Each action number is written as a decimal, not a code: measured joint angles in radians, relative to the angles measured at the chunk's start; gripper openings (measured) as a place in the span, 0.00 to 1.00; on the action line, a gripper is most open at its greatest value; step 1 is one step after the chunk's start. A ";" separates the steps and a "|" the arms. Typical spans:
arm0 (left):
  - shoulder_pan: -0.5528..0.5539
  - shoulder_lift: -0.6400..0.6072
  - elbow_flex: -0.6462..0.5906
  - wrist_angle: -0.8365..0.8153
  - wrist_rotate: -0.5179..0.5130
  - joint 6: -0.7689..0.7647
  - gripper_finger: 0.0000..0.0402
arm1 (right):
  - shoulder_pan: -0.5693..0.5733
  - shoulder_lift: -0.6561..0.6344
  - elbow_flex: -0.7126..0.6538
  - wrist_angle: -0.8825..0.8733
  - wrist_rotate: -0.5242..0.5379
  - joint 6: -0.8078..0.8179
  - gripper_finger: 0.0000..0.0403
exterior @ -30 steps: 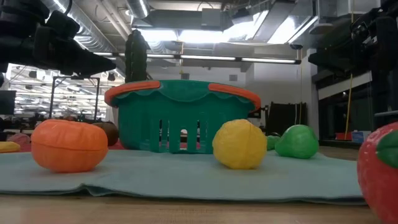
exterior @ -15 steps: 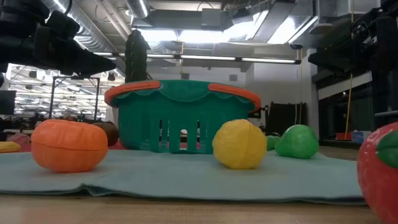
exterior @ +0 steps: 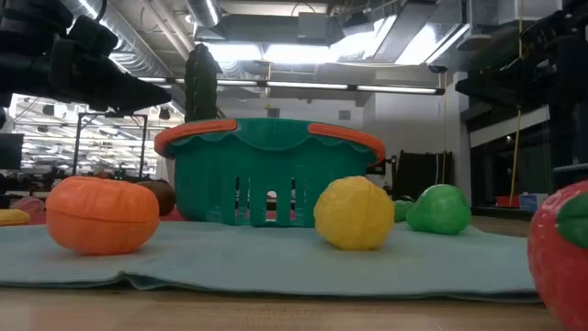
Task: Build produce basket
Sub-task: Put the red raspberry into the blue basket
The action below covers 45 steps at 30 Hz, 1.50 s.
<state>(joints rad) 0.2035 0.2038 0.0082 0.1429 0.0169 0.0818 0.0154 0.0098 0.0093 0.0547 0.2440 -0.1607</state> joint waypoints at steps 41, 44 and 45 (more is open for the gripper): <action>-0.002 0.000 0.002 0.038 -0.001 -0.024 0.35 | 0.000 0.000 0.000 0.031 -0.035 0.127 0.11; -0.015 0.000 0.007 0.042 0.001 -0.020 0.32 | 0.000 0.000 0.000 0.031 -0.058 0.098 0.11; -0.019 0.000 0.007 0.045 0.005 -0.020 0.30 | 0.000 0.000 0.000 0.031 -0.061 0.081 0.11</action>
<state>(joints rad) 0.1843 0.2037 0.0151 0.1878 0.0217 0.0618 0.0154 0.0101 0.0093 0.0859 0.1828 -0.0797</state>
